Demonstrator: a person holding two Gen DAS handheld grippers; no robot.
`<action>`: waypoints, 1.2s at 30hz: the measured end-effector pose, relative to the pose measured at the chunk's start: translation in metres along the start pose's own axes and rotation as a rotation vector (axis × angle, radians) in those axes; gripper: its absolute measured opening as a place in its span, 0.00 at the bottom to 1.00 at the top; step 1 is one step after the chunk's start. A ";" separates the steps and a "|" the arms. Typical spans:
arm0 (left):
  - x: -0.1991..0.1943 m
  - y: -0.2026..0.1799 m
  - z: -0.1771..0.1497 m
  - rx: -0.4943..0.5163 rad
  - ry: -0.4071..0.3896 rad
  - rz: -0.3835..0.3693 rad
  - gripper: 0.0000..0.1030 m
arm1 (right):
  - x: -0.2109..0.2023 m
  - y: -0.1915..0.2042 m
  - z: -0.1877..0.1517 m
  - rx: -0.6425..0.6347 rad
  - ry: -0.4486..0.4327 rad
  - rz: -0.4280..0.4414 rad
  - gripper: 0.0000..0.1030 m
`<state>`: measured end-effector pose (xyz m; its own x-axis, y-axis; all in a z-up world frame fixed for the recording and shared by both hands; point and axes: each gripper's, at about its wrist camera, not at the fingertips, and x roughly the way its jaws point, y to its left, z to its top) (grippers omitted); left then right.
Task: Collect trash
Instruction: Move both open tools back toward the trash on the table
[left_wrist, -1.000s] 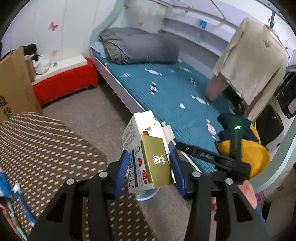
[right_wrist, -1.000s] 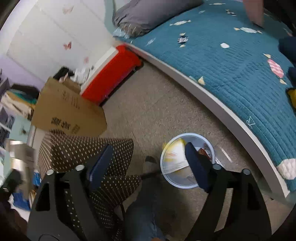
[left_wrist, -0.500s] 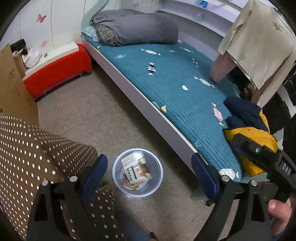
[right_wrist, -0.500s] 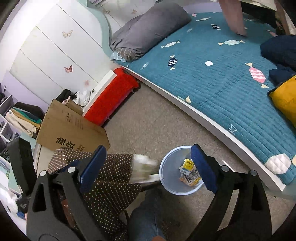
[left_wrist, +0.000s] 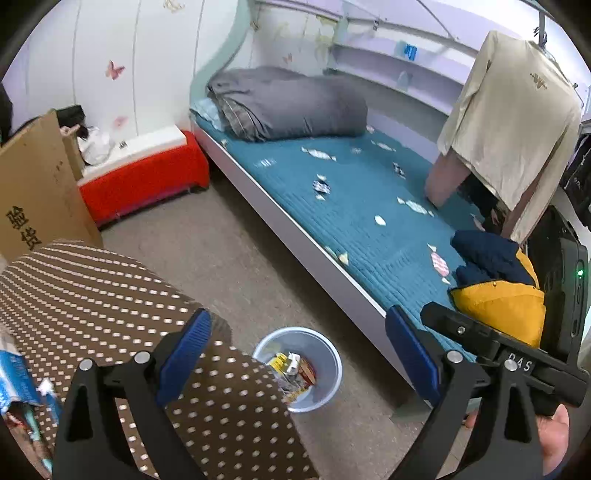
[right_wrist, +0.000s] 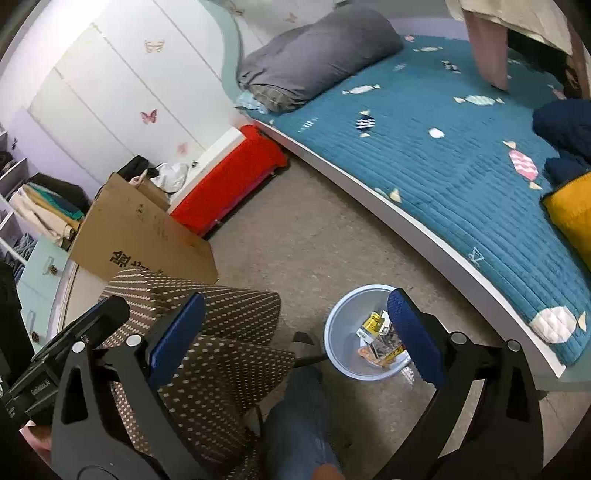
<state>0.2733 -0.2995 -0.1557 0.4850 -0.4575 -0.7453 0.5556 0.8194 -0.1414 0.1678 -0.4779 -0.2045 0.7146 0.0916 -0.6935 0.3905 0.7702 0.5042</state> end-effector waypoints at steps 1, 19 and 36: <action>-0.006 0.001 0.000 -0.002 -0.012 0.002 0.91 | -0.002 0.004 0.000 -0.010 -0.001 0.001 0.94; -0.109 0.047 -0.033 -0.047 -0.183 0.069 0.92 | -0.029 0.094 -0.016 -0.189 -0.013 0.033 0.94; -0.176 0.157 -0.106 -0.201 -0.200 0.177 0.92 | -0.012 0.217 -0.069 -0.433 0.059 0.076 0.94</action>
<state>0.2035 -0.0541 -0.1160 0.6961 -0.3441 -0.6301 0.3157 0.9350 -0.1619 0.2038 -0.2677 -0.1221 0.6925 0.1848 -0.6973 0.0500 0.9520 0.3019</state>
